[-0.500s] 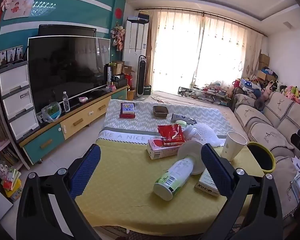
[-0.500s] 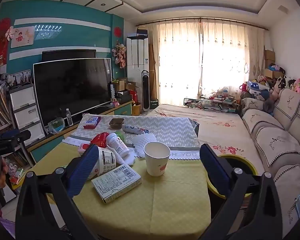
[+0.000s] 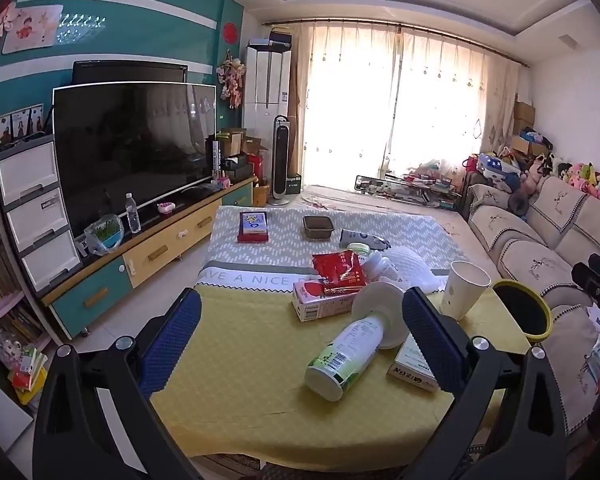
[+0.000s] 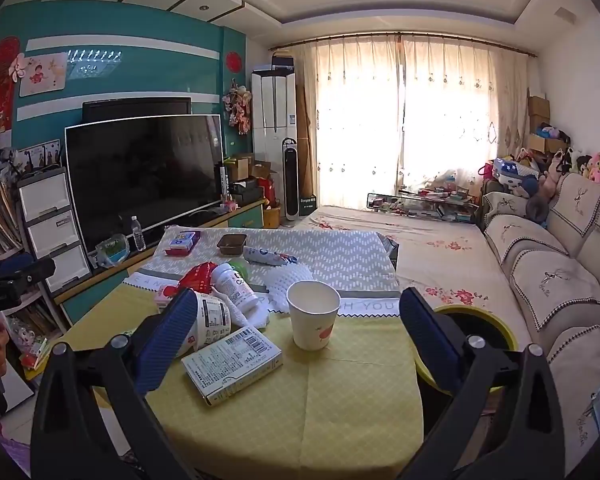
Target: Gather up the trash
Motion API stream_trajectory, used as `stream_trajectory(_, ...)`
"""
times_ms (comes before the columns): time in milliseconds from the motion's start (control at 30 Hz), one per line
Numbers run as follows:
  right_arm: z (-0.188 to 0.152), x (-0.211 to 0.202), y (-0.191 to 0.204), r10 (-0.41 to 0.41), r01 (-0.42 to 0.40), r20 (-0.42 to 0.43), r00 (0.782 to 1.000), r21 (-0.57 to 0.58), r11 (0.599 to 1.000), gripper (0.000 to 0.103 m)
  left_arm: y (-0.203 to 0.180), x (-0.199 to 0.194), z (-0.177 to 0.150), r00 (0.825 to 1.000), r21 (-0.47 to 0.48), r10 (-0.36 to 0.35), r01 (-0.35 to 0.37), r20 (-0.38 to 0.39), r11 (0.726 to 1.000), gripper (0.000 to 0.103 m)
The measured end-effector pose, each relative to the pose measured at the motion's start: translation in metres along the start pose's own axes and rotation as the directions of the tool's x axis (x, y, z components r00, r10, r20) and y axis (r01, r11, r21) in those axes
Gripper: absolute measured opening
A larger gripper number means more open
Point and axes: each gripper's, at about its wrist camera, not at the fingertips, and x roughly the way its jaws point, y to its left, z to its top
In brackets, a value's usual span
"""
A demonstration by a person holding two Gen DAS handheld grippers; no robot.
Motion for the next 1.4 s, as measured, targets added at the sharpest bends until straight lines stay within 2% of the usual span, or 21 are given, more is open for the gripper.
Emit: stream_trajectory(1400,-0.005,0.012,-0.006,0.019,-0.018,-0.039,0.999,0.024,1.0,0.096,-0.009,0.008,-0.006,0.999,0.02,-0.028,0.028,-0.021,0.999,0.099)
